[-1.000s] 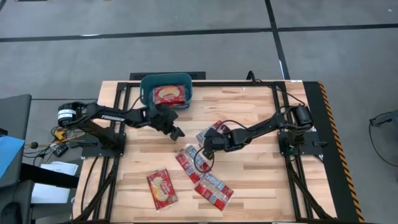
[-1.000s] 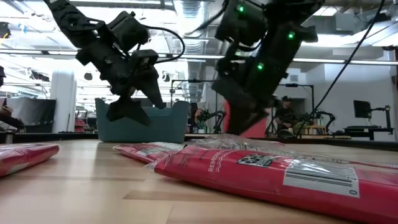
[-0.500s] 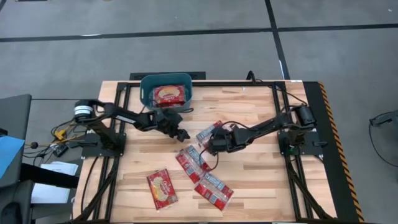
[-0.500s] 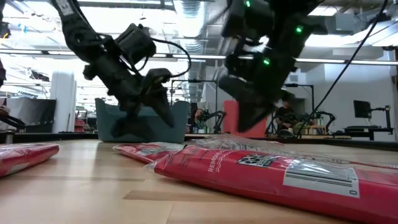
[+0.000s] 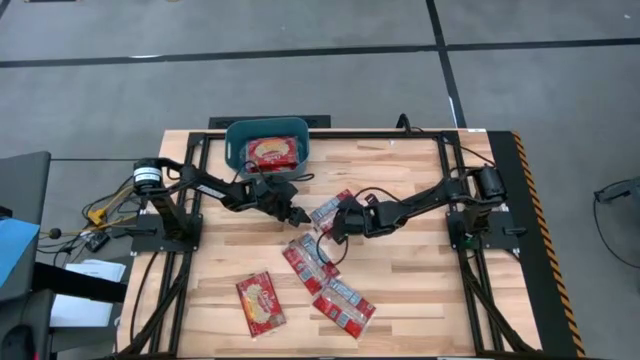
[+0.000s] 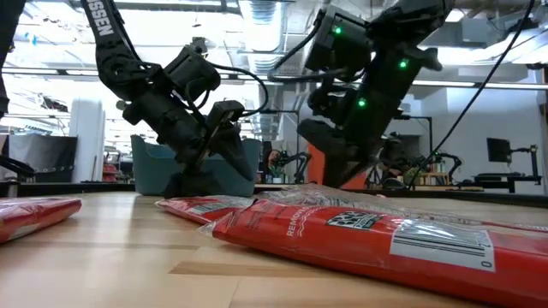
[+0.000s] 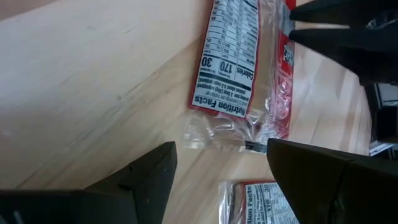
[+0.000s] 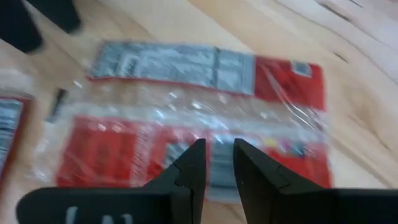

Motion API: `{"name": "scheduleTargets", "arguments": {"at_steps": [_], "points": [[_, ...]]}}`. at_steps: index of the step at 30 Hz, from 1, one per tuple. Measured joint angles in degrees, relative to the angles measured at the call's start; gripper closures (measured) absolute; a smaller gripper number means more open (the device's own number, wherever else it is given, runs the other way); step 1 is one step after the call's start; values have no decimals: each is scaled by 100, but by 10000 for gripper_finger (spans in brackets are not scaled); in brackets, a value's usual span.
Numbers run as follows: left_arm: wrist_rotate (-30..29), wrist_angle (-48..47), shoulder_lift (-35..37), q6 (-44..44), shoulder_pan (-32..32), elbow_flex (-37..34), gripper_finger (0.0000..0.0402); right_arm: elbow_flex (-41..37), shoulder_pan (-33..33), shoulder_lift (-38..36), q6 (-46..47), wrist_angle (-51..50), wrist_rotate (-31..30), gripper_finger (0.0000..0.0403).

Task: Sort popcorn bags into baskets
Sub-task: Put the red popcorn bag into the blue bin

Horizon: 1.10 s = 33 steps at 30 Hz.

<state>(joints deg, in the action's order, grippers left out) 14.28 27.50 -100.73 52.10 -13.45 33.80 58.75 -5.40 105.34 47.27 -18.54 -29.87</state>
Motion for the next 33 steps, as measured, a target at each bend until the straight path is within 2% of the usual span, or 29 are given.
{"name": "scheduleTargets", "arguments": {"at_steps": [6, 11, 18, 23, 27, 33], "points": [[74, 7, -17, -10, 17, -7, 152, -218, 144, 116, -498, 1230, 227, 296], [32, -24, -19, 59, 24, -9, 152, -16, 119, 116, -545, 1136, 254, 296], [-17, 23, -19, 61, 31, -4, 152, 346, -24, -83, 241, -688, -320, 296], [-17, 66, -19, 42, 31, -4, 152, 249, 224, 52, 900, -1438, -142, 296], [-13, 72, -19, 55, 35, -4, 152, 210, 330, 288, 813, -1113, -155, 296], [-13, 70, -19, 79, 35, -4, 152, 299, 325, 708, 119, 307, 168, 296]]}}
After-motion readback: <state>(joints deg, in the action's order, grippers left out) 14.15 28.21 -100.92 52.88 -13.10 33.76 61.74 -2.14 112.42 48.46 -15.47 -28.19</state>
